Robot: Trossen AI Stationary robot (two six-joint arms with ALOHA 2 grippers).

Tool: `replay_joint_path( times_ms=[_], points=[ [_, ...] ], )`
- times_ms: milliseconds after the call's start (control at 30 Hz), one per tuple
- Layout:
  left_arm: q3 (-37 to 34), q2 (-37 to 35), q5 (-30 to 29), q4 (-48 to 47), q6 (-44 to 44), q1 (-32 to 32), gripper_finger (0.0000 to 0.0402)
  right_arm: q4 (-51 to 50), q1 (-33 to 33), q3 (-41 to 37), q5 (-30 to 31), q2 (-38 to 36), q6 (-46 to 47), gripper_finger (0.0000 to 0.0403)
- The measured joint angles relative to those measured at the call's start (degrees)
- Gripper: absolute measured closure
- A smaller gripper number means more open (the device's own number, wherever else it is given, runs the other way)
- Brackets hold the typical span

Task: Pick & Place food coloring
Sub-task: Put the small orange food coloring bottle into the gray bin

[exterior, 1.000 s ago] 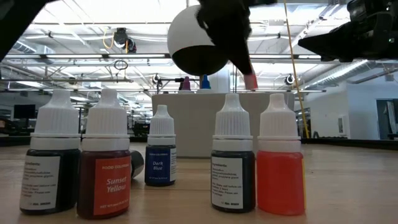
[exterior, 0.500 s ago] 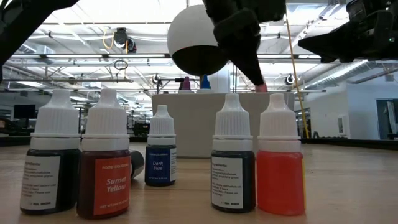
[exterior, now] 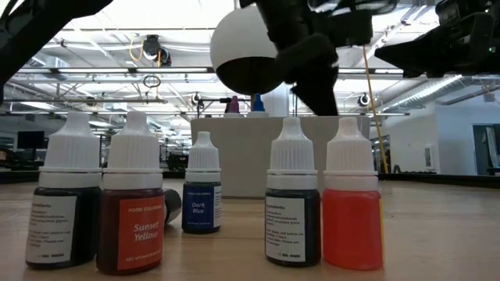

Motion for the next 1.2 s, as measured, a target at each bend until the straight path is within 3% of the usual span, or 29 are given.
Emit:
replay_joint_path(
  times_ms=[767,1200],
  points=[
    [-0.09,4.45,0.82,2.08,-0.18,2.73,0.0331,-0.15,0.0,0.0,-0.02,-0.17,-0.51,0.0403],
    [0.3,4.45,0.78,2.66,0.63,2.51,0.0265,-0.14,0.0,0.0,-0.02,-0.17,-0.67,0.0403]
  ],
)
